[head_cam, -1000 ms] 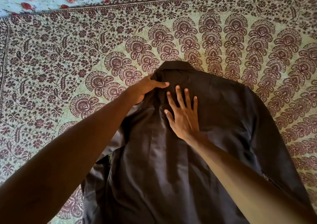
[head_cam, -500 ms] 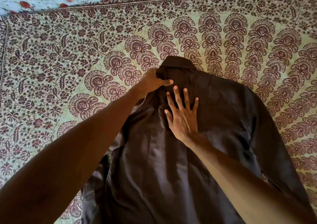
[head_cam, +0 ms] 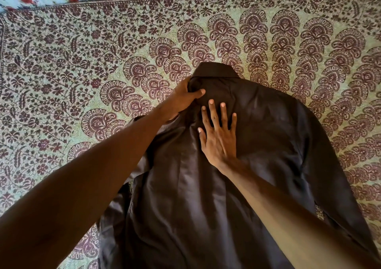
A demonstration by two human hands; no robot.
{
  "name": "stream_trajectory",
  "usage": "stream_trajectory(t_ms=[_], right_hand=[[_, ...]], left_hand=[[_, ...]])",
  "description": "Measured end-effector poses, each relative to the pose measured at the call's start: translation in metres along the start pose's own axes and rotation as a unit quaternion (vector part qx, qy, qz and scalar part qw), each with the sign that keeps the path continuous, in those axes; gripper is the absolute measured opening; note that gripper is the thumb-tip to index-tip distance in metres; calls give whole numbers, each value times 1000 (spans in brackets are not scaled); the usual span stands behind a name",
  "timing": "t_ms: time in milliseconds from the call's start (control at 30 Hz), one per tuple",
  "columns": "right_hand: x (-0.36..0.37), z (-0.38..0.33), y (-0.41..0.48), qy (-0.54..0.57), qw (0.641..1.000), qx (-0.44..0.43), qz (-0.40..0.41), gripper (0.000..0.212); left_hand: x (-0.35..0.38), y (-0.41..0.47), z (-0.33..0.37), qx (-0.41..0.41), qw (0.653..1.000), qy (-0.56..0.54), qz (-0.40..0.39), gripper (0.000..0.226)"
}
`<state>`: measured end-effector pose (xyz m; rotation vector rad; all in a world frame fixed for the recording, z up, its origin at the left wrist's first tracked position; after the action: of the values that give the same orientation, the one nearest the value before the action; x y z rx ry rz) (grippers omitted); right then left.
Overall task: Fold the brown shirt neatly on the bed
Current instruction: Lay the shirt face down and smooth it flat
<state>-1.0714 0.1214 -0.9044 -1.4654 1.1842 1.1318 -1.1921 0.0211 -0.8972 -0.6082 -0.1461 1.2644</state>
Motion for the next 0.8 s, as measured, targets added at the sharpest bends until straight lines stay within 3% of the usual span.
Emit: stream_trajectory(t_ms=[67,133,233,400,500,600,700,767,800], right_hand=[[2,-1,1,4,1000,-7,-6,61],[3,-1,2,6,1000,-15,-12,61],[2,-1,2,17,999,-23,-15,63],[-7,2,7,25,999,-2,-23,74],[-11,-5,14,13,999,-4,-41,73],[-15,-10,25,18,998,14,-53,73],[-14,-14,32,27,997,43,-65,74],[-9,-16,33,51,994,60,-70,77],[-5,-18,32,62,993,66,-73,79]], left_hand=[[2,-1,-15,-64,993,-99,-15,42],[0,-2,-25,-111,989,-98,1,40],[-16,-1,-24,-104,992,60,34,39],[-31,-10,-23,-123,981,136,-60,38],[-59,-8,-17,-92,942,312,-87,43],[-82,-16,-22,-125,889,417,-139,51],[-126,-10,-9,-105,863,494,-16,68],[-146,-11,-2,-82,860,499,71,65],[-147,-11,-6,-76,868,486,72,58]])
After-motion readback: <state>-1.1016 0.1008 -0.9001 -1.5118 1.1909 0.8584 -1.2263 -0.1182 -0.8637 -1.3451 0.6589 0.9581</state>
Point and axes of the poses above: each hand's wrist, its own y-axis towards the middle knuckle, its own x-axis out of the palm, z = x × y, the point moved 10 cm from there along y, towards the middle knuckle, and after that the axes turned 3 degrees about -x, right-handed, at the moved point
